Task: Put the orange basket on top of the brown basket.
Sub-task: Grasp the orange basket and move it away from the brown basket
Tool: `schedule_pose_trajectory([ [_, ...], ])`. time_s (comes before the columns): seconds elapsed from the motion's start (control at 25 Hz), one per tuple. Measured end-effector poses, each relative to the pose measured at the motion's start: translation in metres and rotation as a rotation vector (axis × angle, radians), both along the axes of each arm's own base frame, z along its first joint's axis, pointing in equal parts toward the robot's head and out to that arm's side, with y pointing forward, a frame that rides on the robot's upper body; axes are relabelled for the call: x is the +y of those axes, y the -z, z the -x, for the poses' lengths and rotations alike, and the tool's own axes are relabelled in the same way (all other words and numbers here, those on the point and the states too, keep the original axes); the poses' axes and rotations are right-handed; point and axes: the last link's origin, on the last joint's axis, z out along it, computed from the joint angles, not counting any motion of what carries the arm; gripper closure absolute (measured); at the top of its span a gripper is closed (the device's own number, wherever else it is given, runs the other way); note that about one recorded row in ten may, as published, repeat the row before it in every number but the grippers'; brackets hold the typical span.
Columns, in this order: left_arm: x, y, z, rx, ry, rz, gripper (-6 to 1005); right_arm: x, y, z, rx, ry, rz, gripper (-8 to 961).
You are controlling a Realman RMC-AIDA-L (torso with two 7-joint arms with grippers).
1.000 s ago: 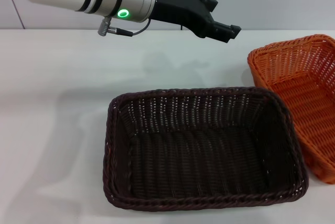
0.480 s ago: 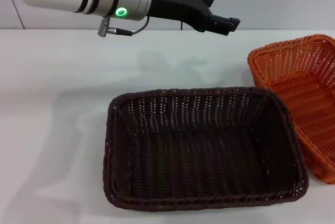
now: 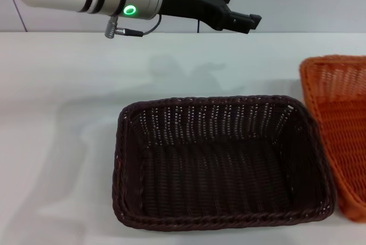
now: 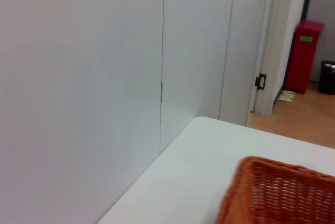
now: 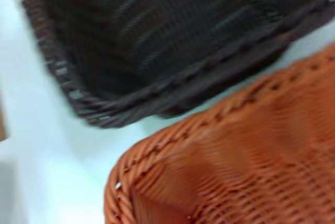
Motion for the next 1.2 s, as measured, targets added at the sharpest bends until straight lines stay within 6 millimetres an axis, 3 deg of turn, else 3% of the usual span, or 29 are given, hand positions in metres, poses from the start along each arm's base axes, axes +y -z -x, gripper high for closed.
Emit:
schedule_pose_trajectory([
  [0.28,-0.002,-0.017,0.013,-0.111,-0.021,-0.044,137,-0.020,0.026,0.017,-0.031,-0.021,0.149,285],
  [0.8,-0.008,-0.025,0.019,-0.193,0.003,-0.052,137,-0.053,0.056,0.037,0.062,-0.036,0.376,285],
  [1.0,-0.006,-0.023,0.021,-0.216,0.011,-0.061,137,-0.058,0.046,0.041,0.087,-0.025,0.403,286],
  [1.2,-0.005,-0.026,0.020,-0.231,0.010,-0.070,137,-0.043,0.010,0.042,0.120,-0.049,0.250,286],
])
